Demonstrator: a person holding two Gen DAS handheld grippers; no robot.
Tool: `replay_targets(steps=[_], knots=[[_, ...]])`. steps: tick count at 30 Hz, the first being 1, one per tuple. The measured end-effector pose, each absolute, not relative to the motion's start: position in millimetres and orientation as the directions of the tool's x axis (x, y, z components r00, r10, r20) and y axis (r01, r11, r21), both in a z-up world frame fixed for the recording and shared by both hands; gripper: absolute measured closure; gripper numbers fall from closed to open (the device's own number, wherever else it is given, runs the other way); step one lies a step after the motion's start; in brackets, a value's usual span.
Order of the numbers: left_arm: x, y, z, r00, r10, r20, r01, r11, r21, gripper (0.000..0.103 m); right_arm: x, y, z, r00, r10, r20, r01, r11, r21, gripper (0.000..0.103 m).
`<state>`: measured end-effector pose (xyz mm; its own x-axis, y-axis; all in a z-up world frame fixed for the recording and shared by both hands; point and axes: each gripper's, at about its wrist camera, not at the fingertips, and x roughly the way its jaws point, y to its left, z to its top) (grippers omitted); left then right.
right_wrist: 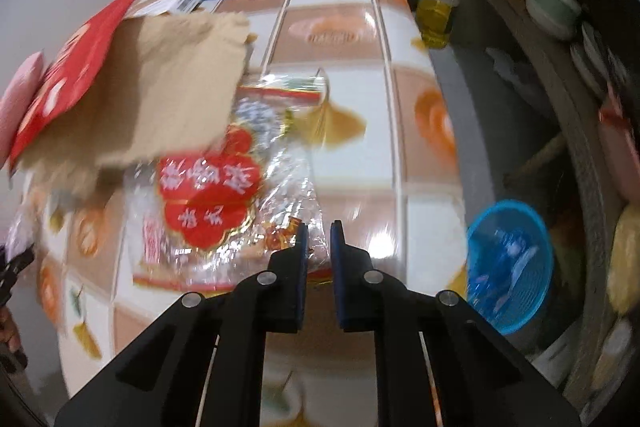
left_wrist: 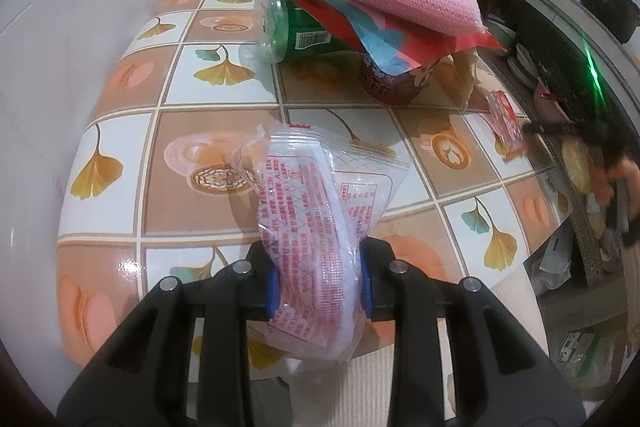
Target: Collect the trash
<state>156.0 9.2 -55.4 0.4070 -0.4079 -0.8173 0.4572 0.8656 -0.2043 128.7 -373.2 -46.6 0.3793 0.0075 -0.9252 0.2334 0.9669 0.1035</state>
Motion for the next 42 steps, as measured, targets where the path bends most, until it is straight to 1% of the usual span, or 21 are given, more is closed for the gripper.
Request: replay_targets(steps=[4,7,10,11,12,14,16,20,22,23,24,25,27,28,29,30,31,33,35,37,42], knots=[[152.7,11.3,-57.2,0.407,-0.408,-0.817,0.453,0.867,-0.207,0.075,100.1,-367.5,-45.1,0.366,0.065,-0.928,0.256,0.952,0.168,0.092],[154.1,17.2,-57.1,0.393,-0.431,-0.813,0.448,0.861,-0.240,0.075,81.9,-366.8,-42.7,0.363,0.121,-0.924,0.283,0.930,0.234,0.092],[155.8,25.8,-55.9,0.401,-0.434,-0.807,0.428,0.868,-0.254,0.075,68.8,-367.3,-30.6,0.405,0.118,-0.907,0.301,0.919,0.254,0.089],[155.9,27.4,-56.3,0.401,-0.435,-0.806,0.422,0.869,-0.258,0.075,66.9,-367.9,-27.9,0.416,0.120,-0.901,0.306,0.915,0.263,0.080],[155.7,28.4,-57.3,0.400,-0.436,-0.806,0.418,0.870,-0.262,0.075,64.3,-368.0,-25.0,0.432,0.129,-0.893,0.310,0.908,0.281,0.060],[154.8,27.9,-58.5,0.400,-0.433,-0.808,0.416,0.871,-0.261,0.075,63.2,-365.3,-23.1,0.450,0.133,-0.883,0.306,0.906,0.292,0.038],[154.1,27.7,-58.6,0.401,-0.433,-0.807,0.418,0.871,-0.260,0.075,65.7,-357.3,-25.6,0.443,0.117,-0.889,0.290,0.920,0.266,0.038],[152.8,27.8,-60.2,0.402,-0.440,-0.803,0.419,0.868,-0.266,0.075,76.5,-350.8,-37.5,0.410,0.141,-0.901,0.286,0.918,0.274,0.038],[152.4,28.6,-60.9,0.403,-0.440,-0.803,0.415,0.869,-0.268,0.075,79.0,-346.3,-42.7,0.405,0.124,-0.906,0.289,0.923,0.256,0.038],[152.3,28.7,-60.7,0.403,-0.441,-0.802,0.415,0.869,-0.270,0.075,80.1,-343.5,-43.8,0.404,0.107,-0.909,0.289,0.928,0.237,0.039],[151.9,28.7,-61.0,0.403,-0.443,-0.801,0.415,0.869,-0.271,0.075,79.8,-339.1,-44.4,0.403,0.076,-0.912,0.288,0.935,0.205,0.046],[151.6,28.8,-61.0,0.402,-0.444,-0.801,0.416,0.868,-0.273,0.075,79.1,-336.3,-44.6,0.402,0.052,-0.914,0.289,0.940,0.181,0.049],[150.8,30.1,-60.4,0.401,-0.450,-0.798,0.418,0.865,-0.278,0.075,77.9,-333.1,-44.1,0.397,0.023,-0.917,0.289,0.946,0.148,0.063],[150.5,30.8,-60.0,0.401,-0.452,-0.797,0.419,0.864,-0.279,0.075,77.0,-332.8,-43.8,0.393,0.005,-0.919,0.292,0.947,0.131,0.066],[150.7,31.0,-60.1,0.402,-0.452,-0.796,0.420,0.864,-0.279,0.075,76.2,-333.1,-43.7,0.390,-0.009,-0.921,0.295,0.948,0.116,0.073],[150.3,31.2,-60.3,0.404,-0.453,-0.795,0.419,0.864,-0.280,0.075,75.1,-333.6,-43.5,0.389,-0.016,-0.921,0.298,0.948,0.109,0.079],[150.5,31.3,-60.5,0.406,-0.453,-0.794,0.417,0.865,-0.281,0.075,73.3,-334.8,-43.4,0.389,-0.018,-0.921,0.304,0.946,0.110,0.081],[149.3,30.6,-60.2,0.415,-0.449,-0.791,0.414,0.868,-0.275,0.076,69.8,-336.7,-43.0,0.393,-0.020,-0.919,0.316,0.942,0.114,0.091],[147.4,29.4,-59.8,0.424,-0.443,-0.790,0.415,0.870,-0.266,0.076,65.4,-338.3,-41.8,0.400,-0.024,-0.916,0.326,0.938,0.118,0.097],[145.2,28.4,-59.6,0.432,-0.438,-0.789,0.415,0.873,-0.257,0.076,62.1,-340.1,-40.3,0.411,-0.016,-0.912,0.336,0.932,0.135,0.100],[143.1,33.9,-56.1,0.446,-0.433,-0.783,0.399,0.880,-0.259,0.077,49.3,-344.9,-30.2,0.467,0.026,-0.884,0.357,0.909,0.216,0.101]])
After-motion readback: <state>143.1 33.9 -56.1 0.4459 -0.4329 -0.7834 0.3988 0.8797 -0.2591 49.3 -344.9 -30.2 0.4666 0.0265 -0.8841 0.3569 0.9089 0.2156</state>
